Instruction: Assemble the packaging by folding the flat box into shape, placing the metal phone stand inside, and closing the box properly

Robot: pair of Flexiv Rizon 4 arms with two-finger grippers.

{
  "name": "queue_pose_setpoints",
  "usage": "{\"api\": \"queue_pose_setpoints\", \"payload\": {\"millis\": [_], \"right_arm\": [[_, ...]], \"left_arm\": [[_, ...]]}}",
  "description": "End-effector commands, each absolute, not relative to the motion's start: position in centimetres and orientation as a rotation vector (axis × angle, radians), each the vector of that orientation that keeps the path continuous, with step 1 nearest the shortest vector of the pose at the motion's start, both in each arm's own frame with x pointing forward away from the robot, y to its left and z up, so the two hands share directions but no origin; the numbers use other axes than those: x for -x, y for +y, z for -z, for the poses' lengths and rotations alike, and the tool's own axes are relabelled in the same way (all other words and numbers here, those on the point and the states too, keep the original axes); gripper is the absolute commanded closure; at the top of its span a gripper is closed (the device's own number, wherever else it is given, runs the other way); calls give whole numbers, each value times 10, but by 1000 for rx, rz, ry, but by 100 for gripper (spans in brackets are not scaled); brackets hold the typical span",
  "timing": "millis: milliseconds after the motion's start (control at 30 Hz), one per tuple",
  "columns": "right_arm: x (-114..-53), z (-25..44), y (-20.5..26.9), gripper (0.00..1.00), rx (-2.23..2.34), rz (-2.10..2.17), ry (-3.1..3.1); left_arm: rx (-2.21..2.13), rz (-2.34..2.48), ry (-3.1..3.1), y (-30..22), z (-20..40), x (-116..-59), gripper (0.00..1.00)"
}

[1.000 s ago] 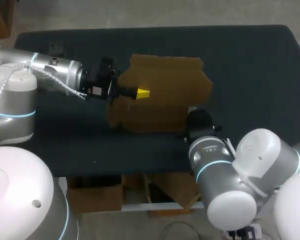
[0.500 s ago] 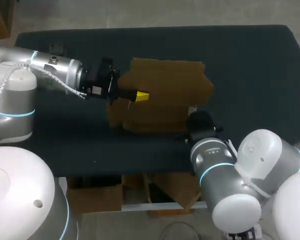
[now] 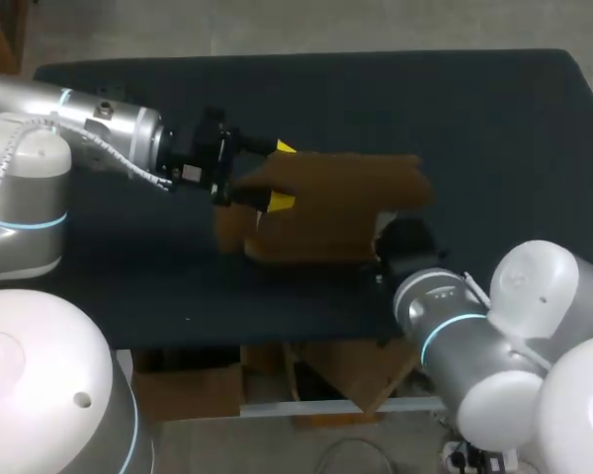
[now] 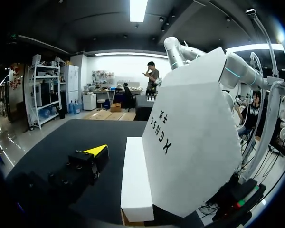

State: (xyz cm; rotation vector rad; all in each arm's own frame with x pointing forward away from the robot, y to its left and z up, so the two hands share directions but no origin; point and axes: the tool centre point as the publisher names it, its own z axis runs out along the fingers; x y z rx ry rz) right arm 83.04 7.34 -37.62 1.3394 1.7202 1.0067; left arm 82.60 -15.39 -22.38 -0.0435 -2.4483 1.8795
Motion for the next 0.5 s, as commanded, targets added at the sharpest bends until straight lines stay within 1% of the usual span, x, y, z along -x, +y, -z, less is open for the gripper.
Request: {"api": "queue_pose_setpoints", "payload": {"millis": [33,500], "right_arm": [[-838,368,60,100,-1342,-1064,1832],[-850,352,48,100,-1330,-1107,1955]], "left_arm": [[45,-1877,-2478,-150,217,-818,0],[105,-1907,-2542,-140,206,-809,0]]}}
